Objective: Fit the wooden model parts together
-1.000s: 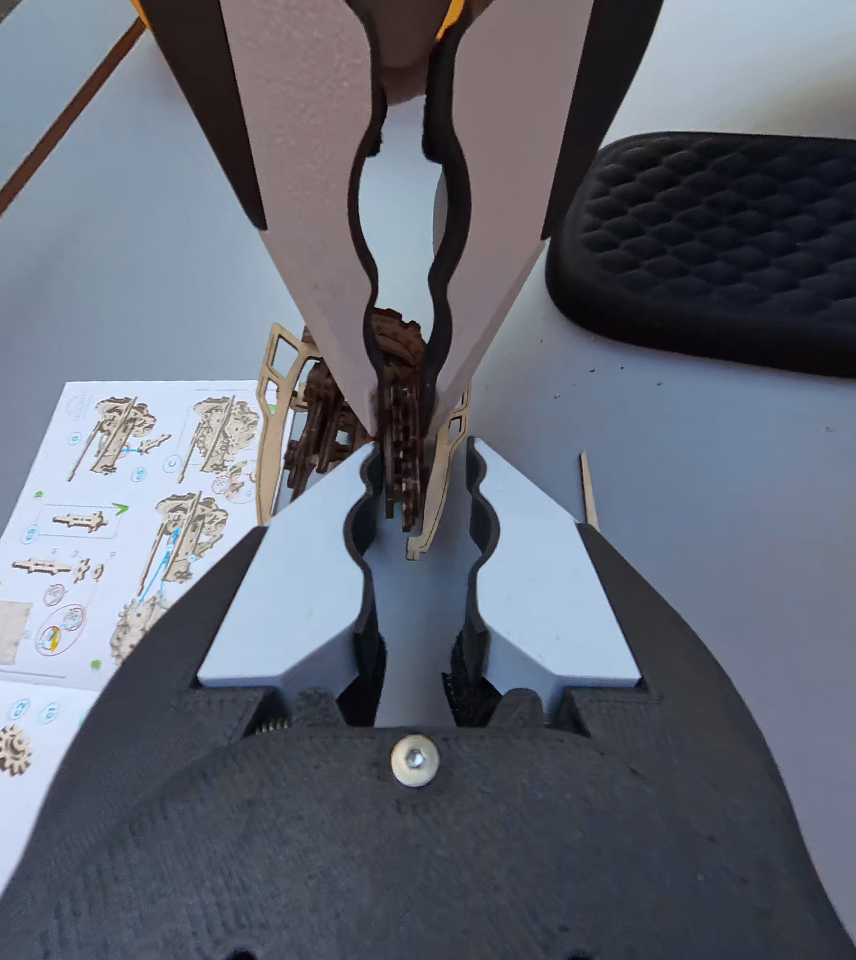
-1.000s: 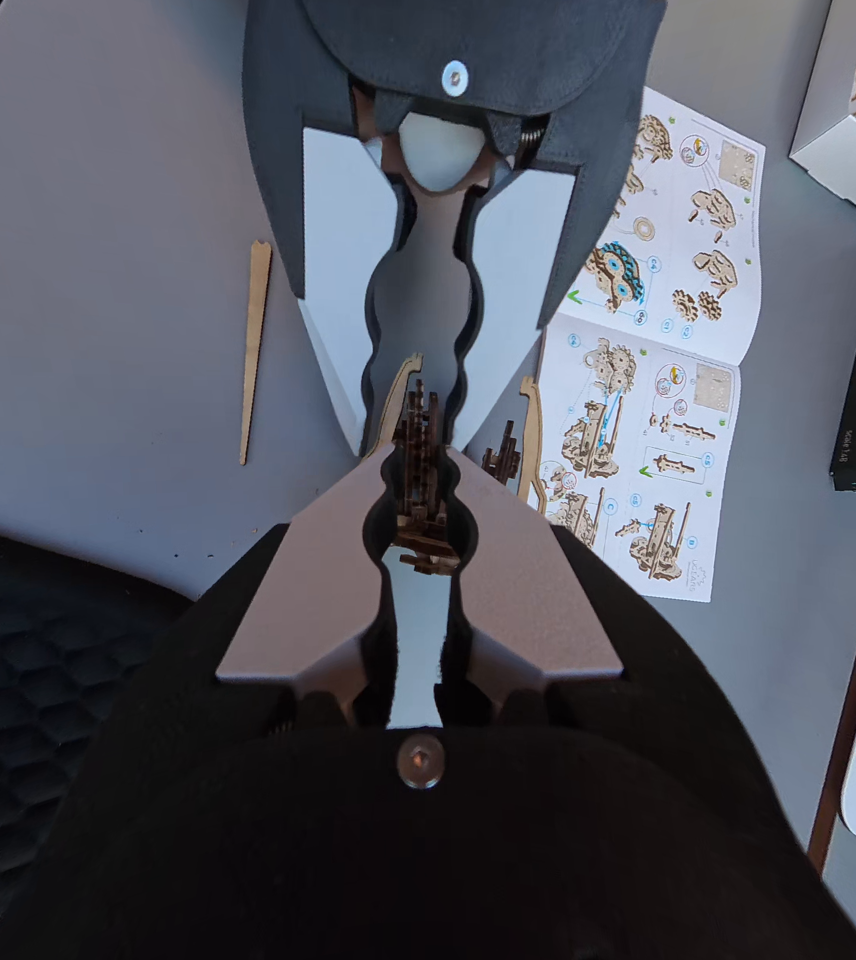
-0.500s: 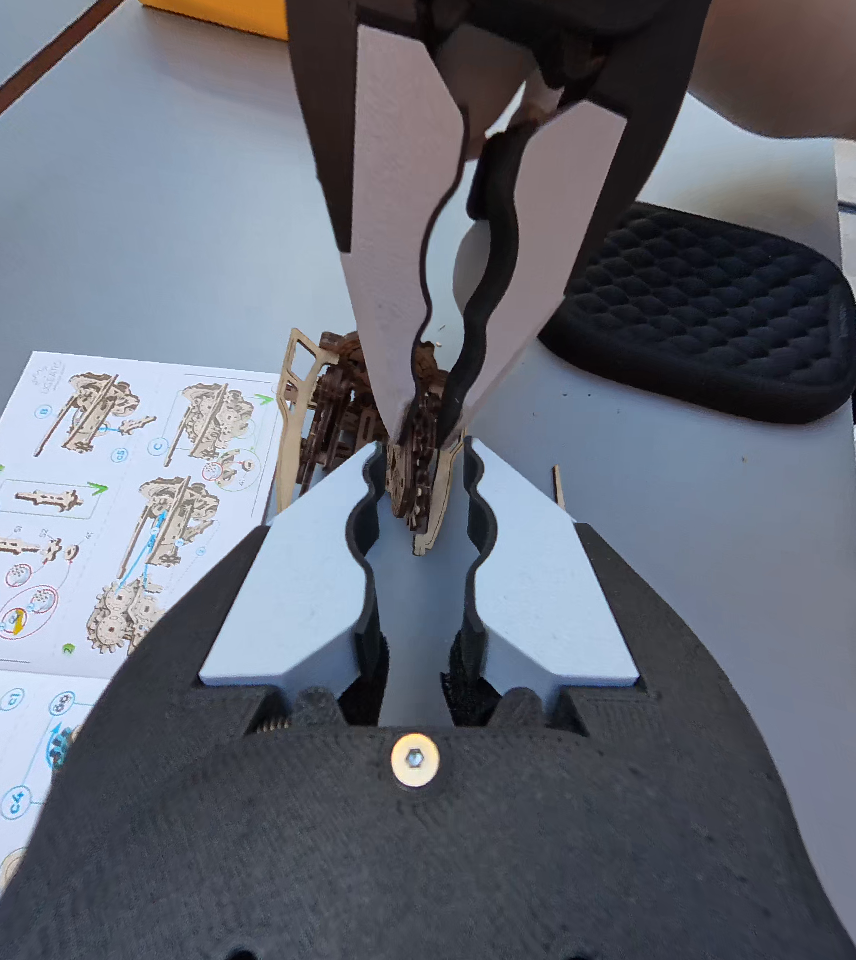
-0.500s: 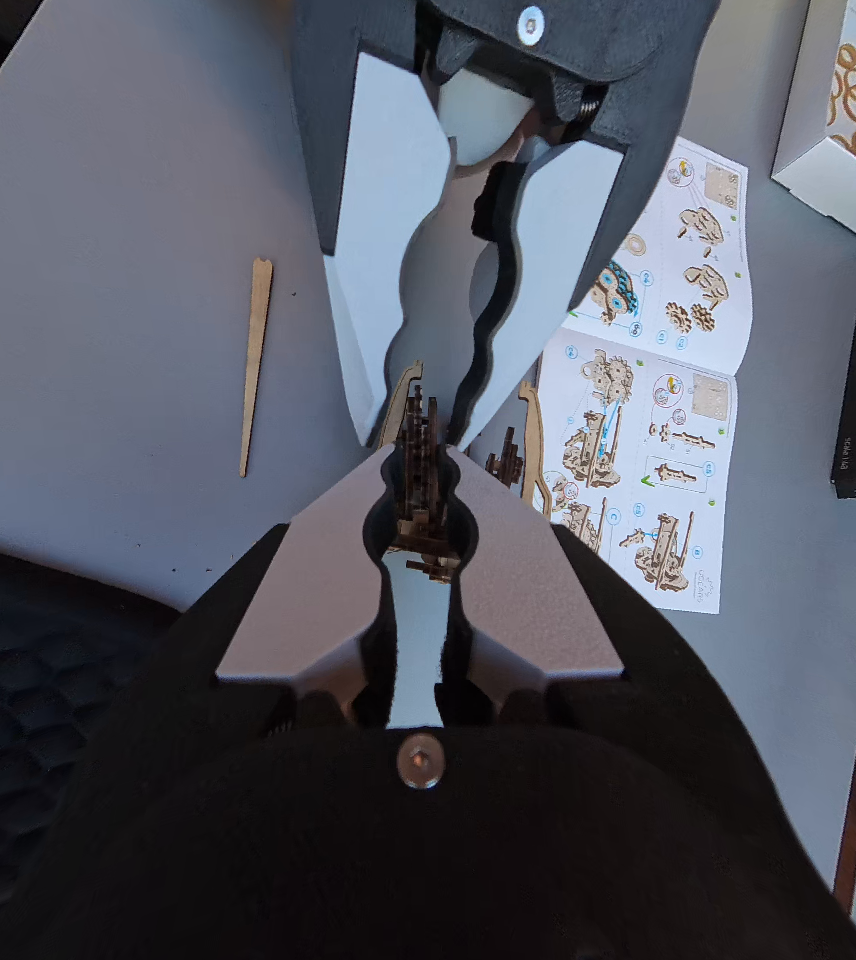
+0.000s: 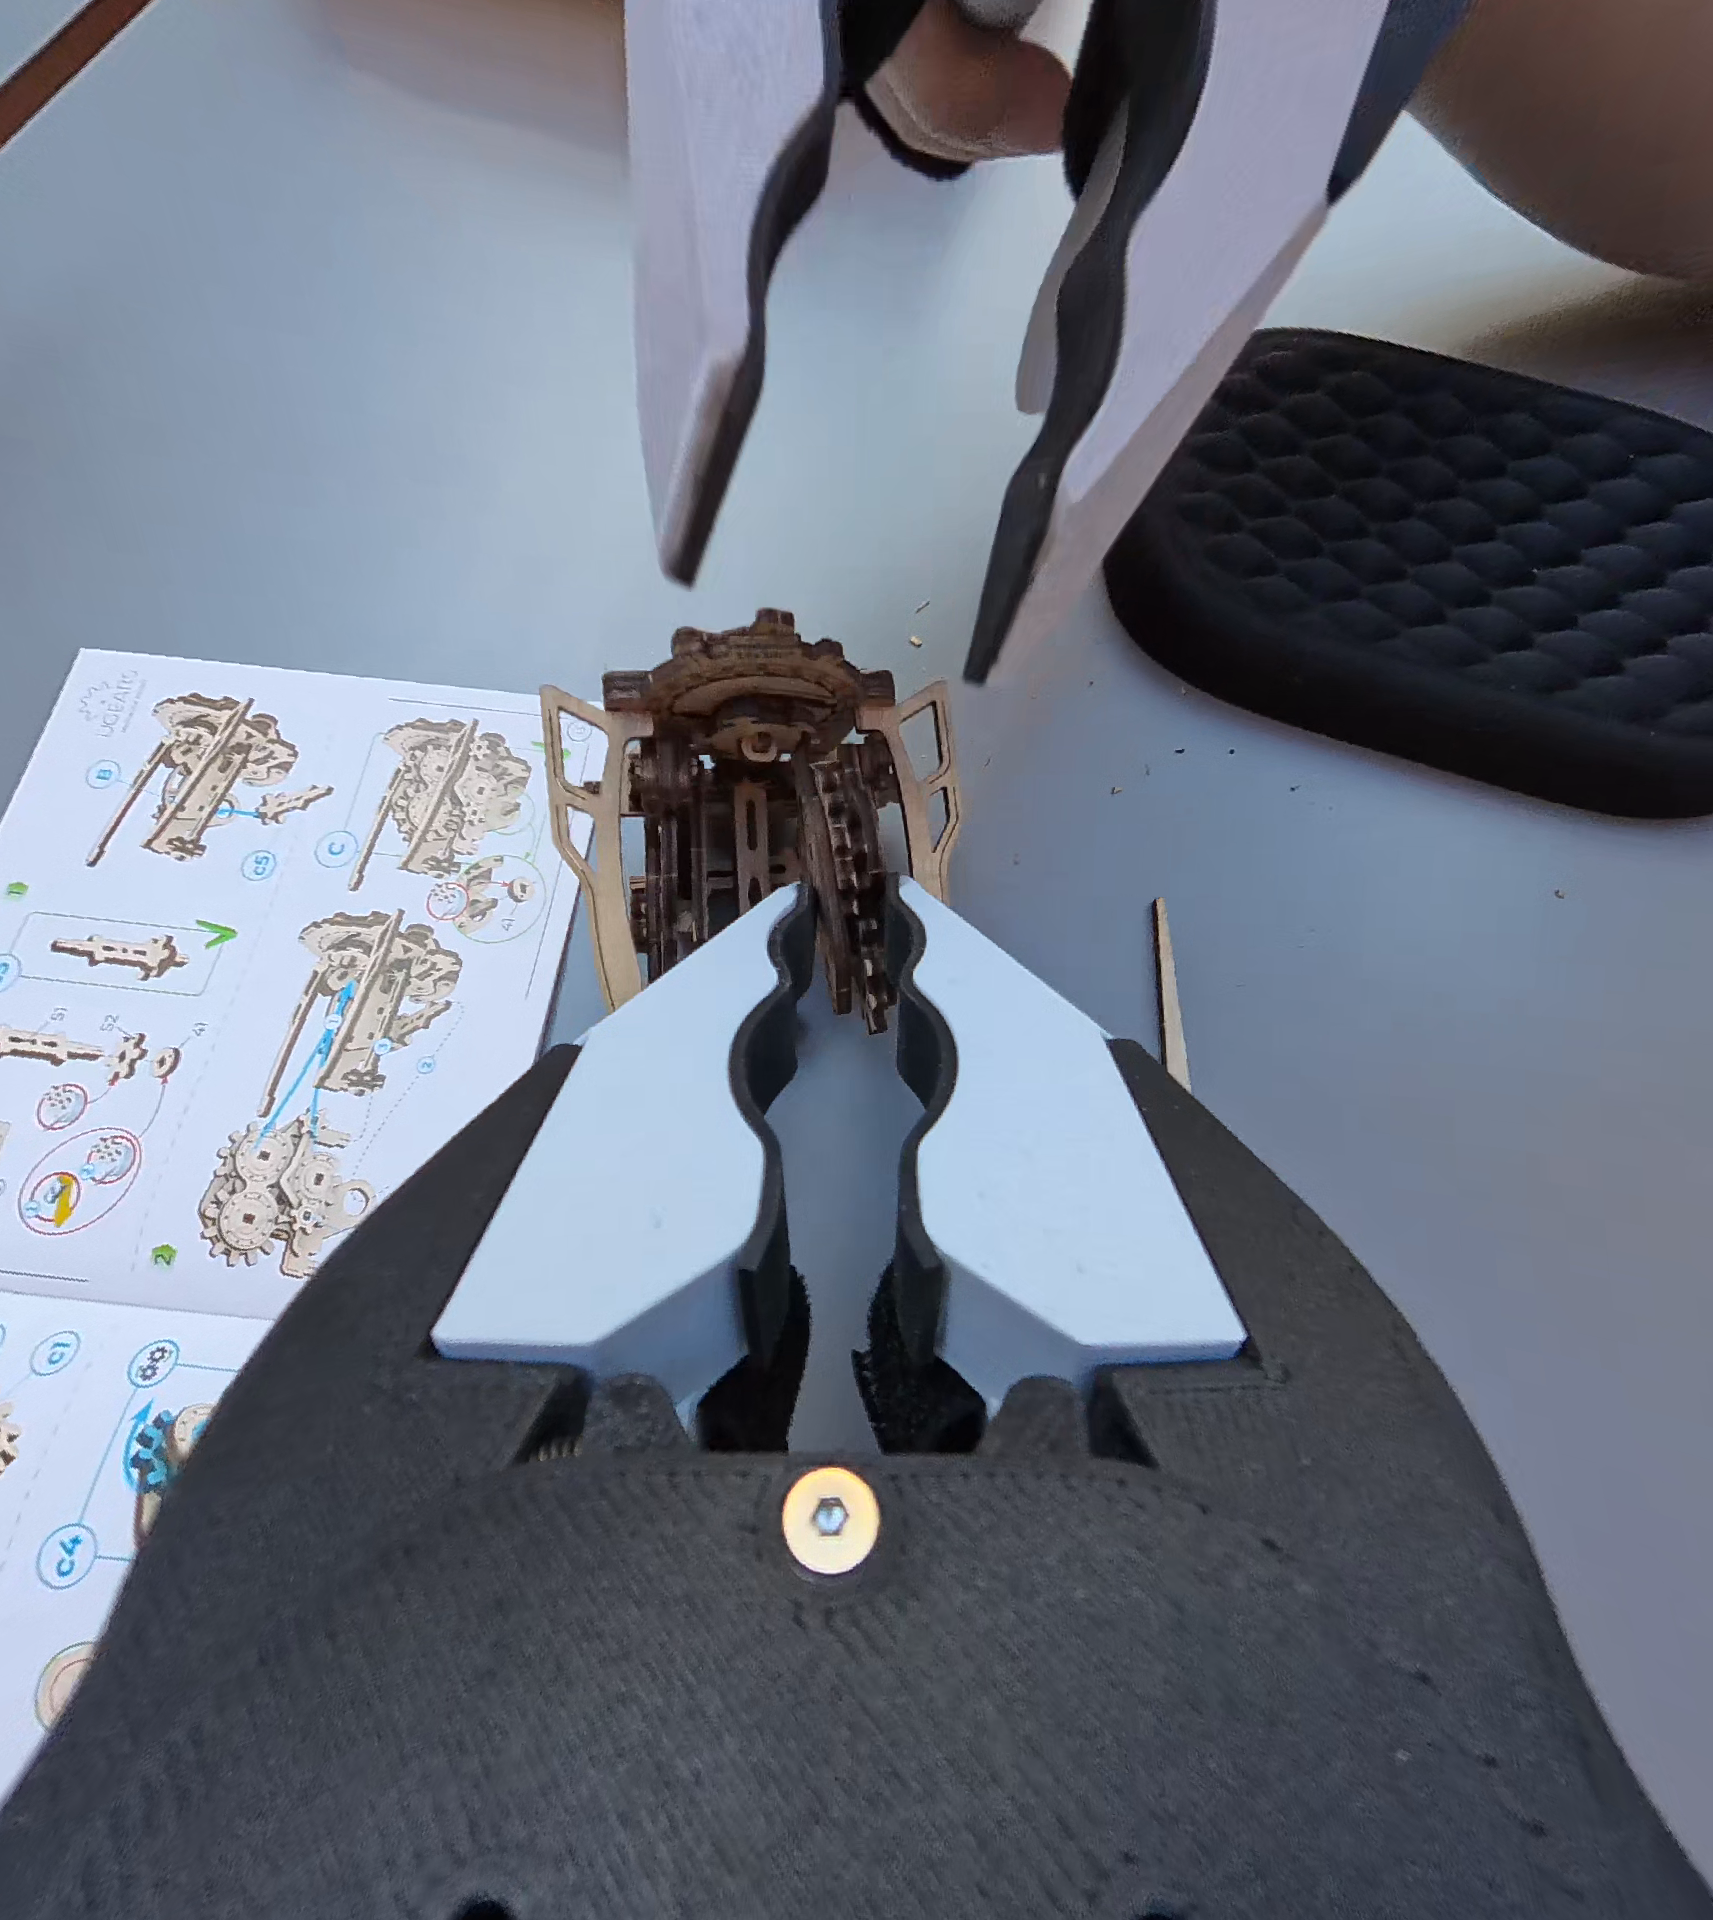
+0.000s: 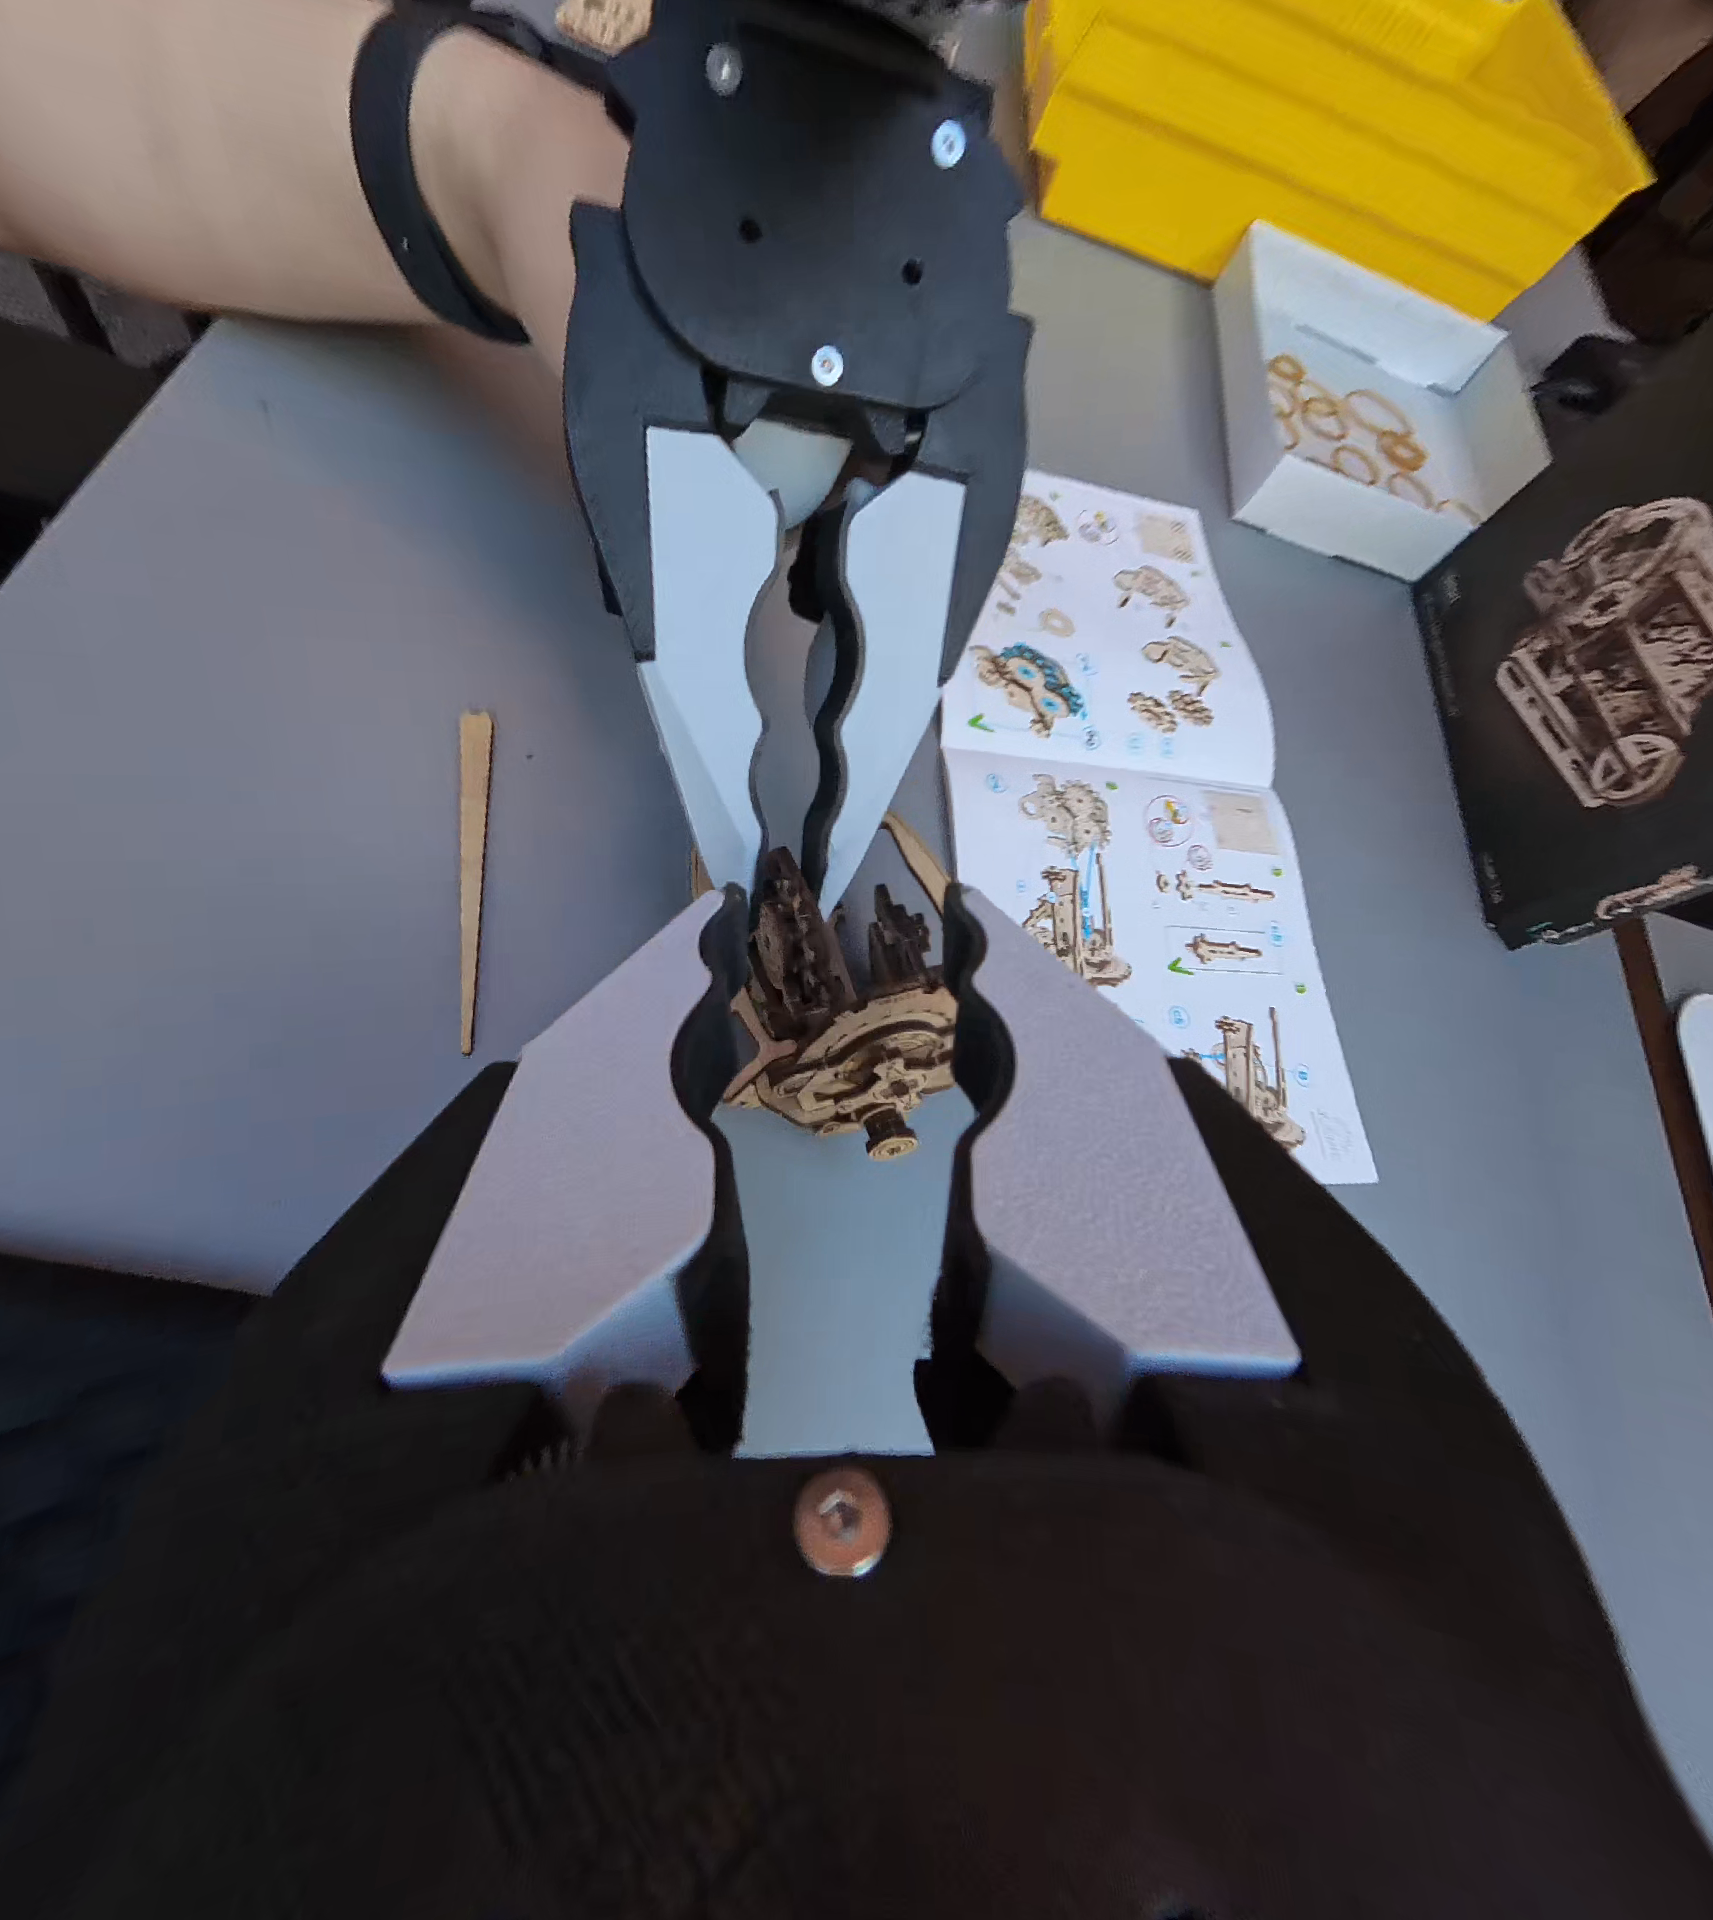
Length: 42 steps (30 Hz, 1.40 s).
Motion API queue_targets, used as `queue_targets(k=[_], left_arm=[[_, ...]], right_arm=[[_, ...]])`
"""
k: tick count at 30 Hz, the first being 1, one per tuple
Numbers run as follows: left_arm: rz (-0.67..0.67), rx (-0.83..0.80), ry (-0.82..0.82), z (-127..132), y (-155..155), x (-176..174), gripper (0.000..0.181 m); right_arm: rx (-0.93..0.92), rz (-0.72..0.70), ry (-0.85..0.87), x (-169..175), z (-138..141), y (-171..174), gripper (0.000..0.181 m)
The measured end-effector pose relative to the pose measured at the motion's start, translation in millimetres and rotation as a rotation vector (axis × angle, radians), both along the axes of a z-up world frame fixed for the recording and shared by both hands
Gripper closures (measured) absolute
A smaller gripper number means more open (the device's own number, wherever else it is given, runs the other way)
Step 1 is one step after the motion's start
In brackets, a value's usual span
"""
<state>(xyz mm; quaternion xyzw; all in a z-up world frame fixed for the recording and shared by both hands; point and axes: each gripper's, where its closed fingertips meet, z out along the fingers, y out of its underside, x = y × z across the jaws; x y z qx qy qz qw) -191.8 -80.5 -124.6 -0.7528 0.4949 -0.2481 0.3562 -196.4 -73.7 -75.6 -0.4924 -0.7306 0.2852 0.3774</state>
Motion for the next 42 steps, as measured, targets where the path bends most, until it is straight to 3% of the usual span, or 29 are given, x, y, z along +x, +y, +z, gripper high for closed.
queue_targets(k=[2,6,13,17,23,27,36,42], left_arm=[[0.002,0.005,0.014,-0.7,0.4,-1.0,0.17],[0.002,0.015,0.052,-2.9,0.9,-2.0,0.171],[-0.002,0.03,0.09,-3.2,2.1,0.0,0.171],[-0.002,0.028,0.095,-3.2,3.4,0.4,0.171],[0.003,-0.026,0.091,-2.8,6.9,-0.6,0.171],[0.006,-0.061,0.085,-2.6,10.2,-0.4,0.171],[-0.004,-0.159,0.088,-4.1,14.5,-2.2,0.171],[-0.017,-0.26,-0.047,3.6,16.4,1.0,0.171]], right_arm=[[-0.022,-0.033,0.079,12.8,6.3,5.6,0.136],[-0.113,-0.074,0.074,38.3,-20.9,10.8,0.121],[-0.116,-0.157,-0.034,41.7,-63.4,22.7,0.123],[-0.329,-0.215,-0.172,39.1,-82.6,18.0,0.133],[-0.33,-0.194,-0.1,32.2,-74.0,25.5,0.146],[-0.432,-0.171,-0.075,27.2,-68.7,19.3,0.158],[-0.553,-0.18,0.049,27.9,-51.0,21.9,0.165],[-0.723,-0.184,0.127,30.6,-39.8,25.5,0.166]])
